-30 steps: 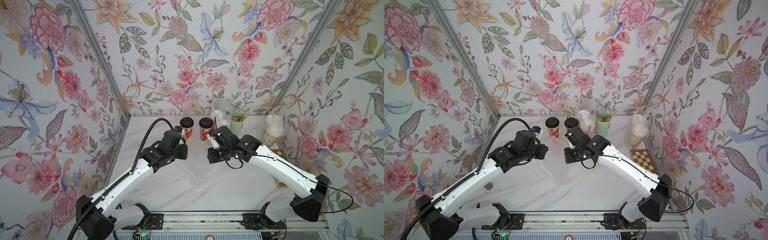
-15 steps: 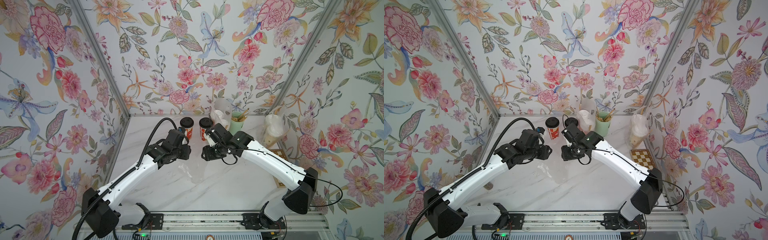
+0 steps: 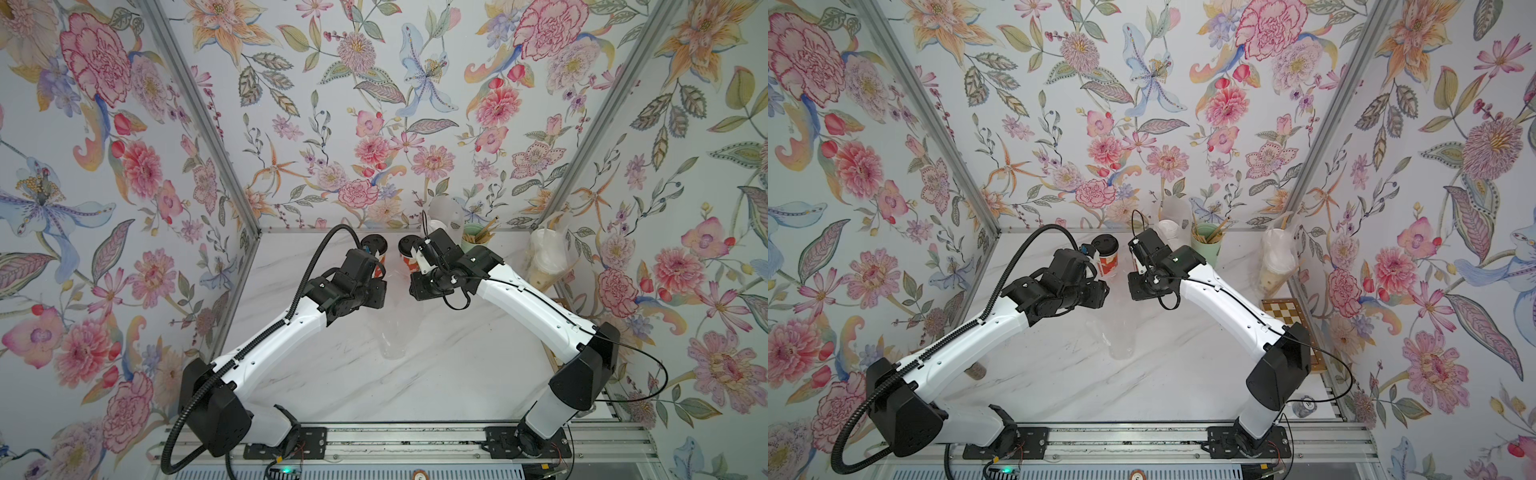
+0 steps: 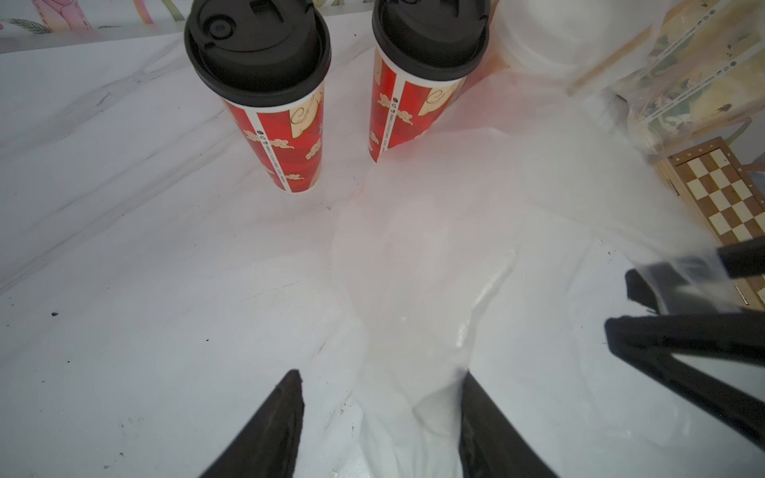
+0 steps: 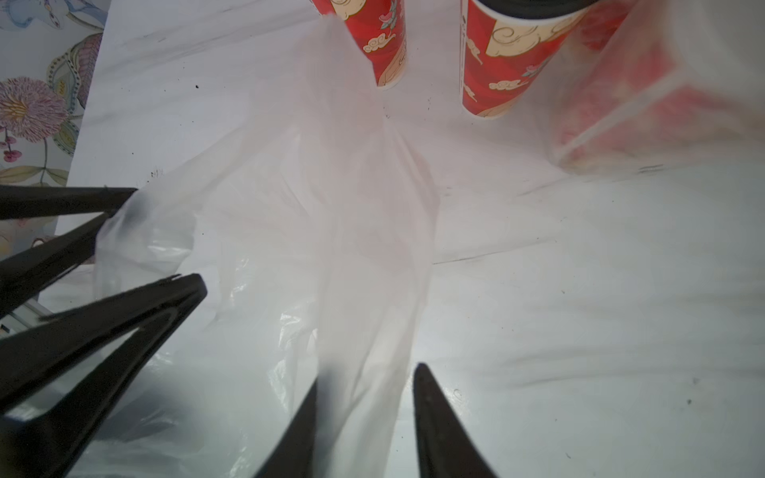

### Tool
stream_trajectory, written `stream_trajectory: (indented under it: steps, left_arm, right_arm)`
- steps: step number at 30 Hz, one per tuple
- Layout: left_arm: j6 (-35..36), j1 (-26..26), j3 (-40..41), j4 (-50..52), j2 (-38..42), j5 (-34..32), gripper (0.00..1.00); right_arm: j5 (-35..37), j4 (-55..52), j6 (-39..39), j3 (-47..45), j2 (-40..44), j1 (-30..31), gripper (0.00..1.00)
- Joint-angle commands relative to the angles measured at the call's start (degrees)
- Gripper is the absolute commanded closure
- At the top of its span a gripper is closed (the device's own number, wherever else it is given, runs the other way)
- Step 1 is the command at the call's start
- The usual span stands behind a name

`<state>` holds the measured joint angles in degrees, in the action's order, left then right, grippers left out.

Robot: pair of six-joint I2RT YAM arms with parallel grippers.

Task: Pack milk tea into plastic carrier bags
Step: Adjust the plastic carrier bag at the center of the board.

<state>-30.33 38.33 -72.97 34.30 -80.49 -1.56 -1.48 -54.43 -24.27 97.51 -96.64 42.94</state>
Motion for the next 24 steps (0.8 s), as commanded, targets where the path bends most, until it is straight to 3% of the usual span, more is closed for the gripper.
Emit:
stream_trajectory:
  steps: [1,4,8,11,16,24]
  left_arm:
    - [0.7,0.52,-1.83,0.71,0.66,-4.45,0.49]
    - [0.45,0.52,-1.33,1.49,2.18,-7.78,0.56]
    - [0.19,0.44,-0.52,1.88,4.12,-8.25,0.78]
    - [-0.33,0.44,-0.25,3.04,5.19,-6.42,0.89]
    - [-1.37,0.46,-0.33,7.09,8.04,-3.19,0.94]
    - [-3.07,0.49,3.25,9.3,11.81,0.32,0.93]
  right_arm:
    - [0.65,-0.77,0.75,0.87,0.59,0.02,0.85]
    - [0.77,-0.76,0.89,0.25,1.58,0.04,0.99]
    - [-1.12,-0.72,1.21,-0.55,3.11,0.04,1.0]
    - [-4.36,-0.83,0.99,-0.66,4.44,0.06,1.0]
    - [-8.21,-1.02,-0.68,-2.55,7.75,0.85,1.0]
    - [-8.8,-0.7,-2.97,-7.47,8.96,2.41,1.0]
